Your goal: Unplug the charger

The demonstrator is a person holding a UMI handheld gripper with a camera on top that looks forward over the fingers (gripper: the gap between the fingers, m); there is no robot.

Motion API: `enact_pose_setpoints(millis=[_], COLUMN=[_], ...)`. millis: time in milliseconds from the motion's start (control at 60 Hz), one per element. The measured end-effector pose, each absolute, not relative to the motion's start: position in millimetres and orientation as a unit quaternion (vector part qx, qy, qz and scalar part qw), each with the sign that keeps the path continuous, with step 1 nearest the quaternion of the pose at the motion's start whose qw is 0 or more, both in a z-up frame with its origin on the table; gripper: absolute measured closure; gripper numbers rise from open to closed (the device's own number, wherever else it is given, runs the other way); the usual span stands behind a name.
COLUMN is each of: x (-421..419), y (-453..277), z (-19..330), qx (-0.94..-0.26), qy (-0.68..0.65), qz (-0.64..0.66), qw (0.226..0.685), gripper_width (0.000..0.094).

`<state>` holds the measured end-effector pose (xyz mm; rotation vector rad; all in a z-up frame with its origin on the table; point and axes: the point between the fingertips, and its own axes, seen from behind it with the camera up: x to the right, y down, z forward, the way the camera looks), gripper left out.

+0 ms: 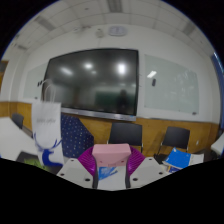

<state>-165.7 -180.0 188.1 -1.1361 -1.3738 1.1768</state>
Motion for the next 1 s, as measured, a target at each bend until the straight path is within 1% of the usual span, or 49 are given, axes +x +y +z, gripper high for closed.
enact_pose_setpoints(millis=[50,117,167,200,233,250,333,383,467,567,617,700,767,783,850,883,900,933,1000], x=[-174.2,-179.0,-174.4,-171.3,-166.6,-162.4,-152.9,-144.2,-133.7,-124.9,-122.4,-122.3,-123.8,-123.8,-121.9,-120.1,-118.4,-114.1,-96.6], y=[-164.3,-135.1,-111.9,-95.9,-78.9,-69.9,-23.5,2.7,41.1,66.9,69.5,66.4,64.0,63.4,65.5,66.4,65.9,64.8,65.4], z=[207.1,232.2,239.4,237.9,230.8,223.7,195.5,170.1,117.8,62.0,38.2,8.4,-6.6,-9.6,-13.4,-10.5,-7.8,1.3,28.5], qx=[-0.492,-0.535,-0.555,-0.567,-0.579,-0.586,-0.609,-0.621,-0.649,-0.67,-0.681,-0.692,-0.691,-0.691,-0.69,-0.689,-0.688,-0.686,-0.684], qy=[-0.55,-0.52,-0.512,-0.512,-0.516,-0.516,-0.529,-0.537,-0.553,-0.571,-0.579,-0.592,-0.606,-0.607,-0.615,-0.618,-0.619,-0.62,-0.62], qz=[0.481,0.489,0.479,0.466,0.45,0.443,0.402,0.371,0.333,0.291,0.283,0.275,0.268,0.265,0.252,0.252,0.253,0.258,0.264], qw=[0.474,0.451,0.448,0.447,0.443,0.44,0.434,0.434,0.402,0.374,0.347,0.308,0.29,0.288,0.285,0.283,0.282,0.282,0.278], gripper_width=[0.0576,0.0574,0.0571,0.057,0.0566,0.054,0.0537,0.0537,0.0518,0.0501,0.0467,0.0399,0.0362,0.0323,0.005,0.0112,0.0113,0.0076,0.0074])
